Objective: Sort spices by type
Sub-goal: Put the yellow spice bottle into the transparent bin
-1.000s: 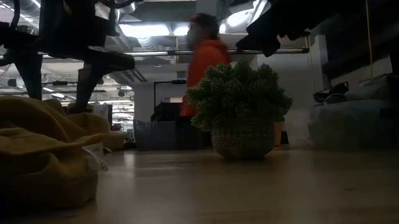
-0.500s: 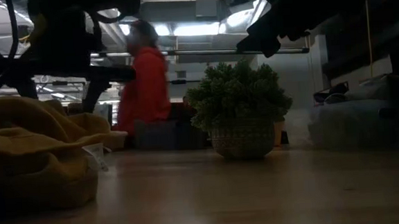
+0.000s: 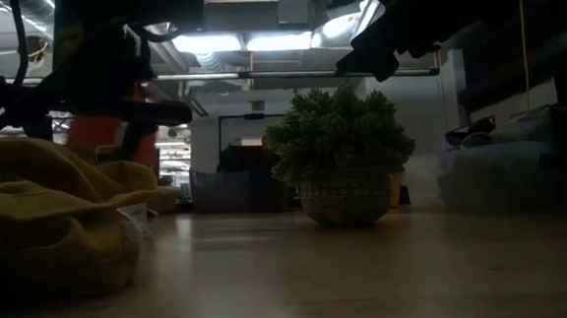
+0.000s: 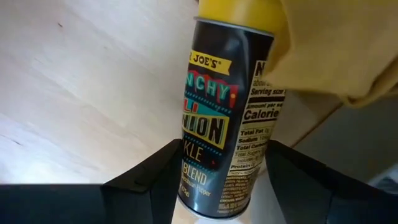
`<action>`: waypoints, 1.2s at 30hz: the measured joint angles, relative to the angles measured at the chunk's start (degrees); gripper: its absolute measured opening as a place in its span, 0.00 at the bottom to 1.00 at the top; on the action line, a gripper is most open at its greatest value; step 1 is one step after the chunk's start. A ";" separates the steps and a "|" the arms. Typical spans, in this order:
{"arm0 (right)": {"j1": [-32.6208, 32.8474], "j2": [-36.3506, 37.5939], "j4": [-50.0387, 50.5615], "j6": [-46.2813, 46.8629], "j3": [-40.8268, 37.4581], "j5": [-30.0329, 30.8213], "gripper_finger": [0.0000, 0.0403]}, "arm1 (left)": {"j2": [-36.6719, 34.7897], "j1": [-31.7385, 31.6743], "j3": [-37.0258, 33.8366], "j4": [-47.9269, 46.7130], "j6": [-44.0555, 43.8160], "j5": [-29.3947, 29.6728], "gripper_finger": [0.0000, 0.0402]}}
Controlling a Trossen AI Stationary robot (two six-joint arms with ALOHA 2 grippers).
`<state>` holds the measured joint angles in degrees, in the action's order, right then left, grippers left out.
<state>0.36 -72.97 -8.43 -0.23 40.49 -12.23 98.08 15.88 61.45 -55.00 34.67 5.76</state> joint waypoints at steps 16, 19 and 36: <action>0.01 0.00 -0.02 -0.02 0.00 0.00 0.56 | 0.20 -4.48 -0.19 2.00 -15.16 -1.68 0.52; 0.01 0.00 -0.02 -0.01 0.00 0.00 0.56 | 0.22 -5.62 -0.17 2.83 -18.14 -1.78 0.52; 0.02 0.00 -0.02 -0.02 0.00 0.00 0.56 | 0.33 -10.30 -0.19 12.08 -37.38 -2.00 0.52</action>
<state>0.38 -72.97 -8.45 -0.25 40.49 -12.23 98.41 5.58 61.27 -42.92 -2.71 3.76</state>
